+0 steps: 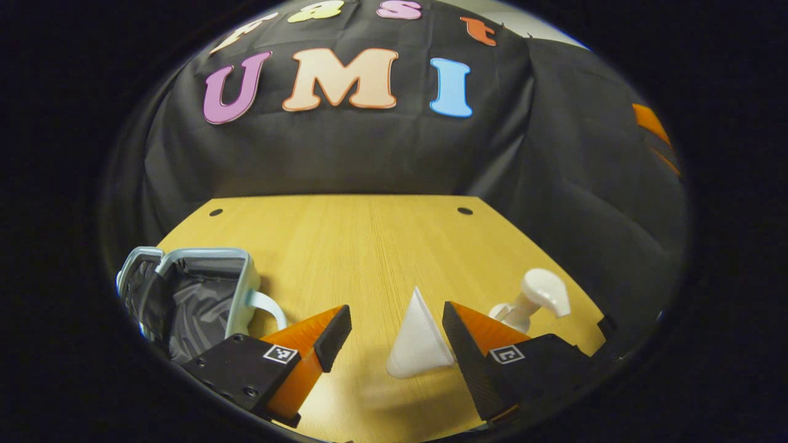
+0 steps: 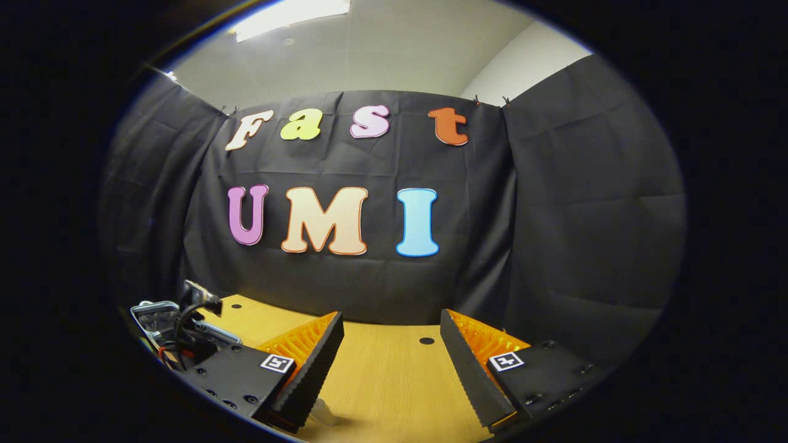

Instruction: First open the suitcase, pack the skin care products into it, and then close the suitcase.

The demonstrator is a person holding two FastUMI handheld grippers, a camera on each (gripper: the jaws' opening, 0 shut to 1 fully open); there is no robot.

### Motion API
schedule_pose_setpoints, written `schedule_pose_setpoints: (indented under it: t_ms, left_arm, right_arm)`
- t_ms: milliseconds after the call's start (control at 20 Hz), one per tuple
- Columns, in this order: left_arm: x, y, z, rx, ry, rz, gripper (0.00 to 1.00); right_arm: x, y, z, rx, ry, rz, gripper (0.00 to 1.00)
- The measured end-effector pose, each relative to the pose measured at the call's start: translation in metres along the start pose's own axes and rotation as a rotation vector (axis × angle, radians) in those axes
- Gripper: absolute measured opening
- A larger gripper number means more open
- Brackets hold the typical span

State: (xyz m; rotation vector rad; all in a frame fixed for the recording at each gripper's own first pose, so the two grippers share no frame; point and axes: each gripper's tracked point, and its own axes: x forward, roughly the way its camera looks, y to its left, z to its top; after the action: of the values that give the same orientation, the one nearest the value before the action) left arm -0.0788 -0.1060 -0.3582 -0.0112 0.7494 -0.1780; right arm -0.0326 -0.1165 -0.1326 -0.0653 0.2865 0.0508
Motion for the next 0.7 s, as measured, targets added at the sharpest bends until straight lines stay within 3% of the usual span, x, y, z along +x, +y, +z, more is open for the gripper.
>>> schedule_pose_setpoints:
  t_ms: [50,100,300,450,700]
  left_arm:
    - [0.005,0.0,-0.007,0.007,0.022,0.003,0.94]
    - [0.007,0.001,-0.013,0.014,0.038,0.007,0.79]
    - [0.009,0.003,-0.019,0.011,0.068,-0.005,0.38]
    - [-0.006,0.014,0.002,0.022,0.046,0.014,0.3]
    - [-0.052,0.039,0.049,0.044,-0.032,0.066,0.32]
  right_arm:
    - [-0.001,0.004,-0.004,-0.004,0.006,0.007,0.99]
    - [-0.001,0.009,-0.008,-0.009,0.012,0.018,0.99]
    - [0.003,0.038,-0.023,-0.023,0.024,0.082,0.99]
    - [0.012,0.065,-0.046,-0.024,0.046,0.146,0.99]
    - [0.025,0.103,-0.108,-0.001,0.145,0.23,0.99]
